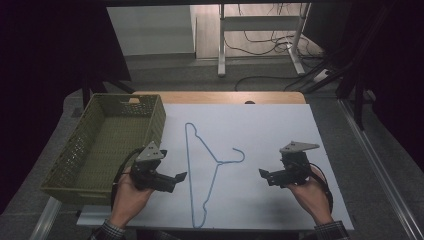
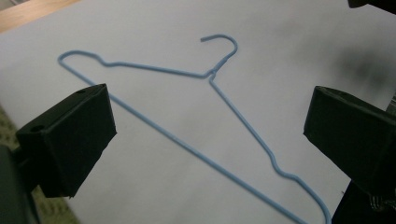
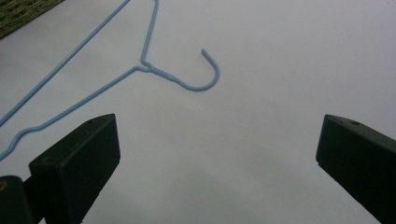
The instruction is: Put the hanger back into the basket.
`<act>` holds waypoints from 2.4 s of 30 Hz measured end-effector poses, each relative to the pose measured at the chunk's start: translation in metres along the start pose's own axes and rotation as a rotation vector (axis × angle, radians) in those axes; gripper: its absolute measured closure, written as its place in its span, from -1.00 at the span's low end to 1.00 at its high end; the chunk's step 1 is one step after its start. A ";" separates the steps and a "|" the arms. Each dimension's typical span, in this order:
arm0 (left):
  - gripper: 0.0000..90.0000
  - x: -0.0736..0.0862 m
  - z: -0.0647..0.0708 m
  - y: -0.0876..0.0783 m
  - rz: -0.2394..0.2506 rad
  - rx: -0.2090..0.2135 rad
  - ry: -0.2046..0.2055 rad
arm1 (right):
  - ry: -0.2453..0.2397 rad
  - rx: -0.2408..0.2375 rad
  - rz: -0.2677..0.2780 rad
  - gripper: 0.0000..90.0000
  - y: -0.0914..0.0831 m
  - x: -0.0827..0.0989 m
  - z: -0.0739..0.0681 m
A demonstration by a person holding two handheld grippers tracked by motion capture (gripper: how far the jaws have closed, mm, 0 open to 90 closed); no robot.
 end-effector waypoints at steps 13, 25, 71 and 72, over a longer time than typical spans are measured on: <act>-0.95 -0.010 -0.005 0.040 0.001 0.054 -0.018 | -0.043 -0.016 -0.013 -1.00 0.032 -0.033 -0.013; -0.95 -0.003 -0.017 0.080 -0.038 0.063 -0.016 | -0.063 0.017 -0.069 -0.78 0.073 -0.047 -0.013; -0.90 0.003 -0.007 0.122 -0.184 0.129 -0.063 | -0.152 0.008 -0.121 0.93 0.125 -0.052 -0.008; -0.85 0.003 -0.007 0.122 -0.184 0.129 -0.063 | -0.154 0.008 -0.121 0.93 0.124 -0.053 -0.009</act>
Point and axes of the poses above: each handheld gripper's, and its own axes: y roughly forward along the jaws, x roughly out of its underside, z roughly to its right, the point moved 2 cm from there along y, roughly forward along the jaws, and after that the axes turned 5 degrees about x, right-handed, at the moved point
